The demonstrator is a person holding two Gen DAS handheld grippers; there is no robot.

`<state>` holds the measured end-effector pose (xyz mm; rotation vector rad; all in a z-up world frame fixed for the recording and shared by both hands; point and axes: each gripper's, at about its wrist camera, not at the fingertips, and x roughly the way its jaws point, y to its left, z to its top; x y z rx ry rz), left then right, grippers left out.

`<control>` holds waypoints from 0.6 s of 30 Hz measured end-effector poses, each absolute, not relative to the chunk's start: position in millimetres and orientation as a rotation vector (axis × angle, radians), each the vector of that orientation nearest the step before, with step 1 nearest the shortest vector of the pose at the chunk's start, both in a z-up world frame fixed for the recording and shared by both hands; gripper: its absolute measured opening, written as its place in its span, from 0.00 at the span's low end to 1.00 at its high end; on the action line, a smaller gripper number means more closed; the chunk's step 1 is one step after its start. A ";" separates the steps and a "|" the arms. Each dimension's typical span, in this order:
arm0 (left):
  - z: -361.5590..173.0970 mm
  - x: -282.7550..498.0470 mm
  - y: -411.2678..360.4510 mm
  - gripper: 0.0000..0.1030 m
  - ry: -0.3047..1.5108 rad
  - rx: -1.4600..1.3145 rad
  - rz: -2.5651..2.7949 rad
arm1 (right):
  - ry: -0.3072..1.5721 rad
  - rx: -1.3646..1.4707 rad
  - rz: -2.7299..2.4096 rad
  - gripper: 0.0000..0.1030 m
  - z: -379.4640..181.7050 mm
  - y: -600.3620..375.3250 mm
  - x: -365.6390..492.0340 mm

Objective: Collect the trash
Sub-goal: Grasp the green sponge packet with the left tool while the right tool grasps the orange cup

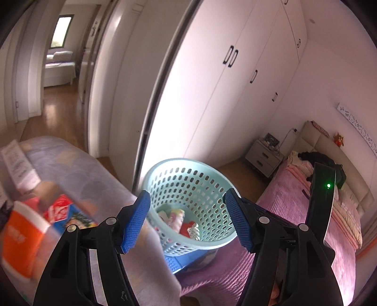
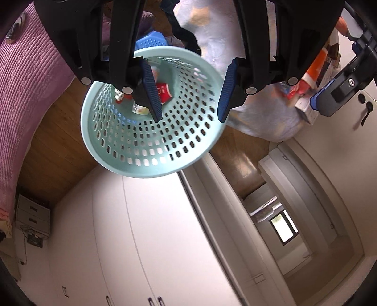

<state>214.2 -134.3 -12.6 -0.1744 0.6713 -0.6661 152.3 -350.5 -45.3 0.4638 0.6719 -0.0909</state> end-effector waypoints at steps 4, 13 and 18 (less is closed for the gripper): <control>-2.5 189.6 -97.5 0.63 0.622 -0.178 -0.598 | 0.655 0.428 -0.024 0.44 -32.5 -320.2 149.1; -17.7 128.4 -1.1 0.75 0.585 -0.131 -0.331 | 0.629 0.318 0.119 0.52 -18.4 -249.4 144.2; -48.7 110.5 48.0 0.78 0.641 -0.143 -0.174 | 0.621 0.283 0.178 0.60 -16.7 -210.2 146.5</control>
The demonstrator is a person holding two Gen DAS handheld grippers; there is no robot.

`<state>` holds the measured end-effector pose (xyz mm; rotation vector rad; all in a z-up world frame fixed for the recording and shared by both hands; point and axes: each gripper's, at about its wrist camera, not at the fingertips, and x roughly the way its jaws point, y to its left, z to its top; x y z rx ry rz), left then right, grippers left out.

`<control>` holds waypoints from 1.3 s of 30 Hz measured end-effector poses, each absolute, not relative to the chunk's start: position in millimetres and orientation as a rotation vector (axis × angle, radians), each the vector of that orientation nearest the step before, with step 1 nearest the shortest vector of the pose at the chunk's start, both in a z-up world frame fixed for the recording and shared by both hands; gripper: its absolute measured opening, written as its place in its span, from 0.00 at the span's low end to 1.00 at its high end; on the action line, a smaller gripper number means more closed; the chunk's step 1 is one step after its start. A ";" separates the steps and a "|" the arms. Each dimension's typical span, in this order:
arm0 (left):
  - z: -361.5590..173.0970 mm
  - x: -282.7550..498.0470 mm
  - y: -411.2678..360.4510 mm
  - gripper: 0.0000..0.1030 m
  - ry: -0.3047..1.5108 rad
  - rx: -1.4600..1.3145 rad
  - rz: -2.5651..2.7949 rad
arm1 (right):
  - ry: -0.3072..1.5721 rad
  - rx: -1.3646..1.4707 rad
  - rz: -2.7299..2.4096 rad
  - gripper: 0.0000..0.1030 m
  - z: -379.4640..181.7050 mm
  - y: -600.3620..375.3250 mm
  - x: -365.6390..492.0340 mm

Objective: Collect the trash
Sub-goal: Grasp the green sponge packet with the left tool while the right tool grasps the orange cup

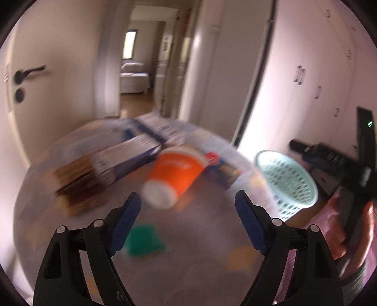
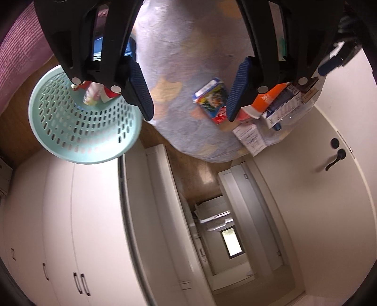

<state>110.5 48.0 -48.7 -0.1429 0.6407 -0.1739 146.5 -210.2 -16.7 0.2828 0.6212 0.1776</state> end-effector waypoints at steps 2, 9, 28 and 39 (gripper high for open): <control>-63.3 108.5 62.0 0.78 0.682 -0.164 -0.152 | 0.631 0.265 0.211 0.61 -18.5 -193.3 148.6; -103.2 113.4 83.8 0.78 0.785 -0.152 -0.140 | 0.661 0.185 0.311 0.70 -27.0 -130.3 154.4; -117.6 132.2 92.9 0.48 0.829 -0.189 -0.143 | 0.858 0.174 0.363 0.76 -68.5 -46.5 194.1; -119.9 126.8 121.5 0.48 0.798 -0.278 -0.154 | 1.009 0.395 0.384 0.77 -108.3 -39.1 241.2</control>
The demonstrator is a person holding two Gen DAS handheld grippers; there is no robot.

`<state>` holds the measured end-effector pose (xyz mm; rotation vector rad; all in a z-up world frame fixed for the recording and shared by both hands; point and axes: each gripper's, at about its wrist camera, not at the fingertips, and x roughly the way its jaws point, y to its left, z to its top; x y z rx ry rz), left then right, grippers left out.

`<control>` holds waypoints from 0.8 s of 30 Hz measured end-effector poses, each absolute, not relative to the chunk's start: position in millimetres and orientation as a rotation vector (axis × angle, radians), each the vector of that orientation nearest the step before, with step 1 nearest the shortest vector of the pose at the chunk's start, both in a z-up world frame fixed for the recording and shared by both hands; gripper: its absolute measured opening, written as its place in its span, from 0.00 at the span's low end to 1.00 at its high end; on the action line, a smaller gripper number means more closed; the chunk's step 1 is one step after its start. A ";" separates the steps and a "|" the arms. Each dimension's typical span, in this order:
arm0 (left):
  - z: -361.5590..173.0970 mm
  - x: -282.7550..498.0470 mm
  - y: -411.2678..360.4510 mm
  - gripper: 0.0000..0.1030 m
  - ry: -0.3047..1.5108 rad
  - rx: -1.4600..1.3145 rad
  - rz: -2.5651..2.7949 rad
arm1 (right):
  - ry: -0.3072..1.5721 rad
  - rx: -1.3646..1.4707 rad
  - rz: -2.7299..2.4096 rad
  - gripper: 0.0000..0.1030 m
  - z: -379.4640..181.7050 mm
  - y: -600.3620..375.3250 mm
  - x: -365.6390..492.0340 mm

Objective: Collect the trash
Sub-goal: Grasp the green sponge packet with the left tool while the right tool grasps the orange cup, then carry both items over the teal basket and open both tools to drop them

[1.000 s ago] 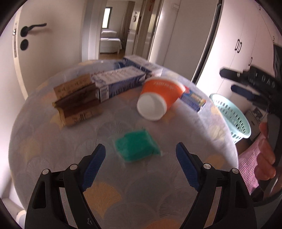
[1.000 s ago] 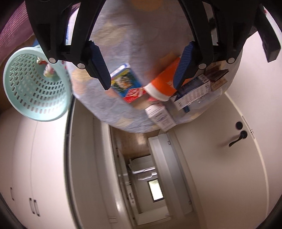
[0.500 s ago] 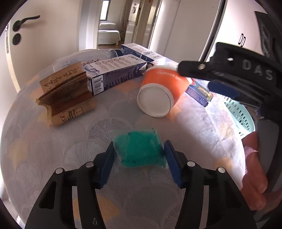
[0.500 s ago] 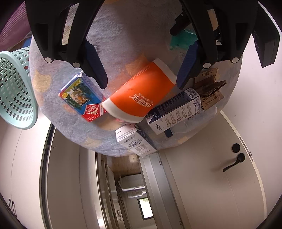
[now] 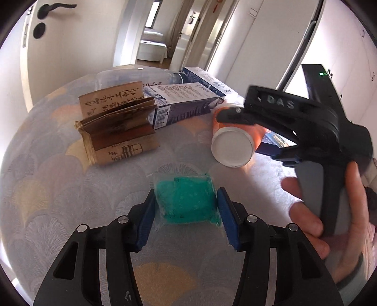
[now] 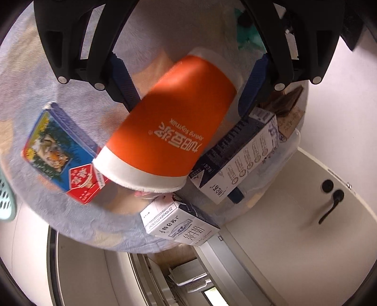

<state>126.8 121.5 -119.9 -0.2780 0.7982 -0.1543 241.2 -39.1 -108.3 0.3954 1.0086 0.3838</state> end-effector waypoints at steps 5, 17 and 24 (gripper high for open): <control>-118.1 123.5 116.6 0.48 0.787 -0.261 -0.157 | 0.961 0.321 0.348 0.76 -108.7 -34.4 237.0; -118.6 123.8 117.9 0.48 0.790 -0.260 -0.151 | 0.917 0.236 0.358 0.55 -102.8 -40.3 210.8; -116.6 124.3 115.7 0.48 0.777 -0.243 -0.136 | 0.870 0.301 0.341 0.49 -92.9 -75.2 191.8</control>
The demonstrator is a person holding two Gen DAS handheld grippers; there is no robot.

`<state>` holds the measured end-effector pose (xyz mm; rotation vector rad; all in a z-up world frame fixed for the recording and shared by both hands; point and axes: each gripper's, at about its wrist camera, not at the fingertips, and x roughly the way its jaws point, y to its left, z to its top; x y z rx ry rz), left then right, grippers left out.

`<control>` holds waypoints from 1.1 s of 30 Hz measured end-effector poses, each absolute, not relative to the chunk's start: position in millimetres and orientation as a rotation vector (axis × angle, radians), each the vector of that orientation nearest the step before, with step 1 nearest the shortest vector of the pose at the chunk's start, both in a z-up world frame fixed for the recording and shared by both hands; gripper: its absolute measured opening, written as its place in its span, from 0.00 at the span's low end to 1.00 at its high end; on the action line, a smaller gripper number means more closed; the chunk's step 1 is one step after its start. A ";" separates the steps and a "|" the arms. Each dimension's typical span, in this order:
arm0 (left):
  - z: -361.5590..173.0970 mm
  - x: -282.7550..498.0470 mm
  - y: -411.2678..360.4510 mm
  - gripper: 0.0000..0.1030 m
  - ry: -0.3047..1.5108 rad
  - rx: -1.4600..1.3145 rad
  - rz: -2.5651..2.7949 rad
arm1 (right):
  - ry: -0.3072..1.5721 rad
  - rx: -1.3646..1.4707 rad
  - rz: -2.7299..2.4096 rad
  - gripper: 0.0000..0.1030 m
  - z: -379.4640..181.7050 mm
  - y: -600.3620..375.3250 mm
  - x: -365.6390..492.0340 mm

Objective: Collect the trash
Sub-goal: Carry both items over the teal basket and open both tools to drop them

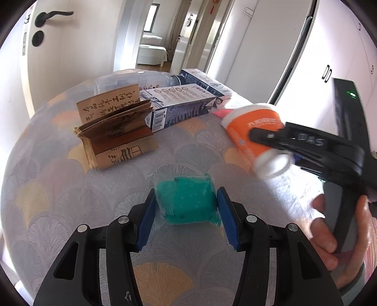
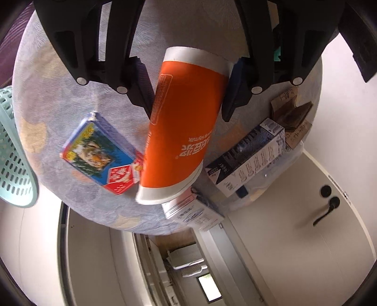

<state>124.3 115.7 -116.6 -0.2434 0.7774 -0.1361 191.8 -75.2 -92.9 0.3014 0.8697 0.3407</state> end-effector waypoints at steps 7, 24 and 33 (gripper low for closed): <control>-110.1 125.0 111.0 0.47 0.756 -0.246 -0.154 | 0.786 0.275 0.309 0.44 -67.3 -99.1 174.2; -41.9 157.4 -3.8 0.47 0.647 -0.112 -0.384 | 0.547 0.320 0.092 0.44 -4.9 -213.8 145.0; -30.6 192.1 -91.4 0.47 0.647 -0.054 -0.546 | 0.463 0.415 -0.112 0.44 -1.5 -313.5 138.8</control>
